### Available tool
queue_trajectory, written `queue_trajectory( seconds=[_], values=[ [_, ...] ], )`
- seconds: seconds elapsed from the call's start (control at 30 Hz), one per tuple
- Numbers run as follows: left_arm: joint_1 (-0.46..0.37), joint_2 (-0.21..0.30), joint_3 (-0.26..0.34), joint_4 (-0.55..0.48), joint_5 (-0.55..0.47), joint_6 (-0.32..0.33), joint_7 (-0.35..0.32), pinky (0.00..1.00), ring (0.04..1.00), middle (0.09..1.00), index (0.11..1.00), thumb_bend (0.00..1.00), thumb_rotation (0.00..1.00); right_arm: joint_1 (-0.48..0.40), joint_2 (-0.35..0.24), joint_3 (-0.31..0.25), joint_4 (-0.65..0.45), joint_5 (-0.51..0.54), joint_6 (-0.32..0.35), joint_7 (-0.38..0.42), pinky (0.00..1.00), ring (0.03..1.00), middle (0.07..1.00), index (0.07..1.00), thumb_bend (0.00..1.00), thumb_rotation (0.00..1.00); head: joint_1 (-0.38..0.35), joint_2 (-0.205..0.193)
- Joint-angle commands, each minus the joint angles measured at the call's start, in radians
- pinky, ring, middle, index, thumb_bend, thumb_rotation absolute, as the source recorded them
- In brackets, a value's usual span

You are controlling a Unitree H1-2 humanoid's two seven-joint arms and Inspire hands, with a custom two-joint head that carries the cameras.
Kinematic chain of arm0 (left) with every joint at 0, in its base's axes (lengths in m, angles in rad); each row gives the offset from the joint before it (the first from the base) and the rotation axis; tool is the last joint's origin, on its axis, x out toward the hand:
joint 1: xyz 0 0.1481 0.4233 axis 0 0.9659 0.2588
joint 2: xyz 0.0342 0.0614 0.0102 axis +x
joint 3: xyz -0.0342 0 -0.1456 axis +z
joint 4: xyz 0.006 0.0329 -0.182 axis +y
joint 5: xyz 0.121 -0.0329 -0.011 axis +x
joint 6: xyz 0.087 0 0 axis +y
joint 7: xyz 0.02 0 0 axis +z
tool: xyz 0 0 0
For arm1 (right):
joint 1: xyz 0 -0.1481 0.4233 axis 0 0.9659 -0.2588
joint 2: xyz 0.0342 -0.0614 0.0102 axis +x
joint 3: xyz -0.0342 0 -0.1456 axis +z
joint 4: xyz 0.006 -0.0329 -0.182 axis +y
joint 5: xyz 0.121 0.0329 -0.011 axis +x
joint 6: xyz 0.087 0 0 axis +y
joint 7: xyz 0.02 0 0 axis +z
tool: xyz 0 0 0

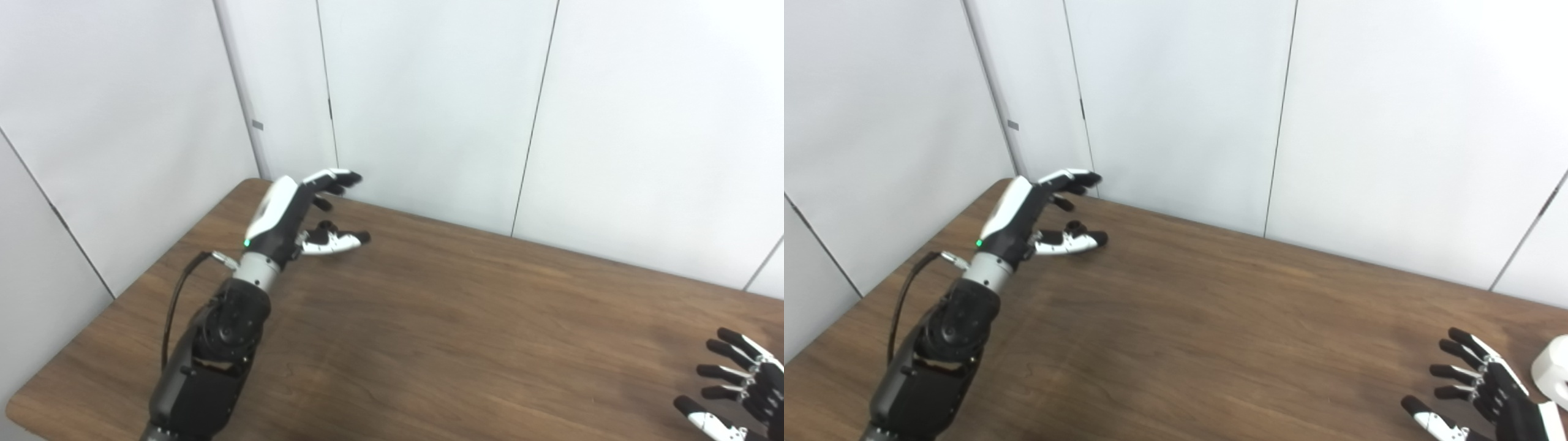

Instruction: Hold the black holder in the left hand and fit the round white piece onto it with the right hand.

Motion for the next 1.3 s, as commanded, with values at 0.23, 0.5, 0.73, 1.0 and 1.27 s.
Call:
queue_trajectory(
  seconds=[0.23,0.5,0.73,1.0,1.27],
  values=[
    [-0.055,0.129,0.024,0.046,0.105,-0.024,0.059,0.71,0.811,0.825,0.767,0.73,0.11,-0.022,-0.018,-0.013,-0.051,0.014,0.0,0.006,0.54,0.67,0.79,0.818,0.46,0.0,0.007,0.009],
    [-0.072,0.182,-0.018,0.099,0.256,0.101,0.017,0.97,0.989,0.982,0.83,0.89,0.32,-0.019,-0.02,-0.018,-0.05,0.018,-0.005,0.012,0.54,0.667,0.789,0.813,0.47,0.0,0.008,0.013],
    [-0.087,0.239,-0.061,0.137,0.281,0.2,-0.092,1.0,1.0,1.0,0.883,1.0,0.41,-0.014,-0.018,-0.017,-0.063,0.019,0.005,0.015,0.54,0.666,0.784,0.811,0.45,0.02,0.002,0.016],
    [-0.098,0.273,-0.101,0.186,0.316,0.248,-0.105,1.0,1.0,1.0,0.861,1.0,0.41,-0.008,-0.02,-0.021,-0.077,0.022,0.009,0.021,0.54,0.662,0.782,0.806,0.46,0.06,-0.003,0.026],
    [-0.136,0.295,-0.159,0.263,0.346,0.271,-0.125,1.0,1.0,1.0,0.848,1.0,0.42,0.001,-0.02,-0.024,-0.106,0.021,0.039,0.027,0.54,0.672,0.789,0.813,0.45,0.05,-0.002,0.035]
  ],
)
